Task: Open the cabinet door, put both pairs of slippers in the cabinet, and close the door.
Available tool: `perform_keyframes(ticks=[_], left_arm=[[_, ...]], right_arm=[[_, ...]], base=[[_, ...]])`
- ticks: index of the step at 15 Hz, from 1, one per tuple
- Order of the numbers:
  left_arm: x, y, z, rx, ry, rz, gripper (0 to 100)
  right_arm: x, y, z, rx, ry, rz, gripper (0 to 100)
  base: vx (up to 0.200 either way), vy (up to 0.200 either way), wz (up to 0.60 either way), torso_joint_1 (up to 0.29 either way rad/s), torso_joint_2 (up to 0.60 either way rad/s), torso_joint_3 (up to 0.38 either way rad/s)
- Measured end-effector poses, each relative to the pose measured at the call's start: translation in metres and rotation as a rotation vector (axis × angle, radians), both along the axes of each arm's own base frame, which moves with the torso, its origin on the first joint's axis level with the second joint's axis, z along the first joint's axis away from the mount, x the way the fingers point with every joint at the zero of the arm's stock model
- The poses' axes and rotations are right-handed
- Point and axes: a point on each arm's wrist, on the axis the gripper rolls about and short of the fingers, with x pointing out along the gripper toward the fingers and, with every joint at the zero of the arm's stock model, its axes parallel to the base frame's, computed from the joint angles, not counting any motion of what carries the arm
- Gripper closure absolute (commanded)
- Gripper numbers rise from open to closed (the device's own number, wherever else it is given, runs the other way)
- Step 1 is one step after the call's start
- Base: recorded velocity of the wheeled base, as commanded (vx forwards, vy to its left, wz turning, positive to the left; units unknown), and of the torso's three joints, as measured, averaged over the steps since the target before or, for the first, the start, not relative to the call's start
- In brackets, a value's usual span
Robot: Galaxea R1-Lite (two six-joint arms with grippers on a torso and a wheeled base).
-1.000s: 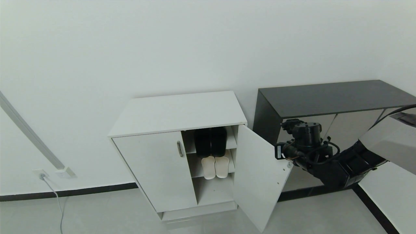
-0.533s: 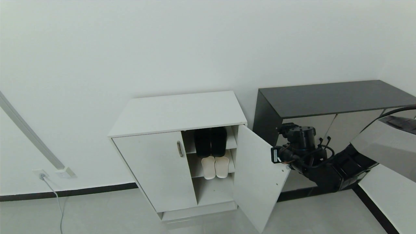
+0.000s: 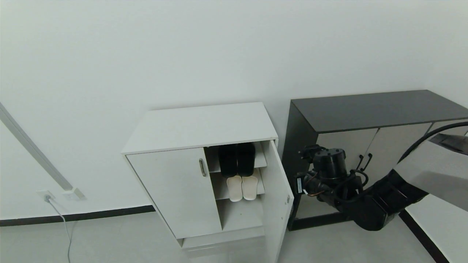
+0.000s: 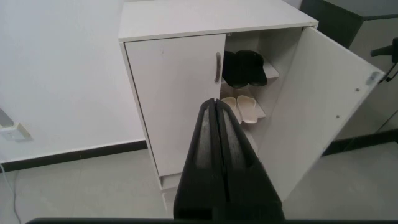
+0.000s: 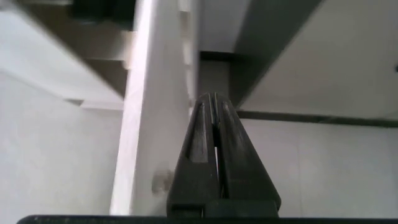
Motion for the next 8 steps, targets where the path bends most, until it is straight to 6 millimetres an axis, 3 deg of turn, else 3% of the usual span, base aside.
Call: perform_keyframes(ticks=[4, 8], left_arm=[[0.0, 0.0, 0.0, 0.0, 0.0, 0.0, 100], [0.0, 0.0, 0.0, 0.0, 0.0, 0.0, 100]], right_arm=[[-0.022, 0.008, 0.018, 0.016, -0.026, 0.048, 100], [-0.022, 0.003, 0.023, 0.022, -0.036, 0.035, 100]], base=[[0.0, 0.0, 0.0, 0.0, 0.0, 0.0], [0.0, 0.0, 0.0, 0.0, 0.0, 0.0]])
